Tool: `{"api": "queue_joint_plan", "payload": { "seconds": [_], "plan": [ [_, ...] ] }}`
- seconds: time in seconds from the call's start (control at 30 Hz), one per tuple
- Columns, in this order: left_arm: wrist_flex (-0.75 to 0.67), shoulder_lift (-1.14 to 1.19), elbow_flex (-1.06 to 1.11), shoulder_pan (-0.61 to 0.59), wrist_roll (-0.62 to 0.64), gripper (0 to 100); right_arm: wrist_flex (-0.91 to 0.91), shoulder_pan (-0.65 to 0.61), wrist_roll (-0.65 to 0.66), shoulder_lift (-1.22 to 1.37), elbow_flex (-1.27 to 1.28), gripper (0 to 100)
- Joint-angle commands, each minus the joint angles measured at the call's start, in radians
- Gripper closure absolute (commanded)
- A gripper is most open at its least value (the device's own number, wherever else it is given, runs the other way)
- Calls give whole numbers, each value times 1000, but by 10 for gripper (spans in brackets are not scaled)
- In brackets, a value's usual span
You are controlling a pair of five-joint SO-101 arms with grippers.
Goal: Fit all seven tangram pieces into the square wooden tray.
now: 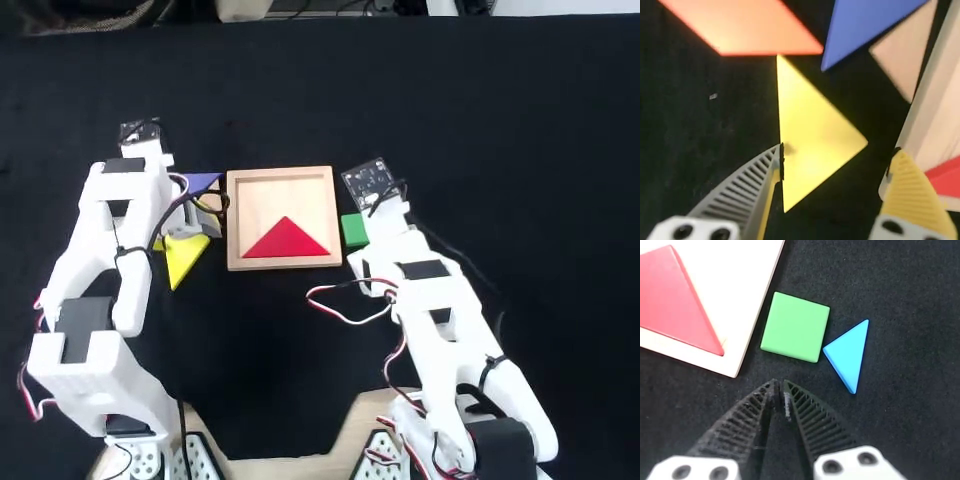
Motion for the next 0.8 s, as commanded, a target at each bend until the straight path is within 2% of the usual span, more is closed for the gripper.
{"api": "queue_joint_plan", "payload": {
  "seconds": [0.0,0.2,0.77],
  "plan": [
    [-35,6,-4,-22,0,664,-21,-14,9,-31,-5,984],
    [-38,77,-15,-24,0,664,-21,-14,9,-31,-5,984],
    [-38,86,-27,-19,-6,665,-21,-15,9,-30,-5,984]
  ]
}}
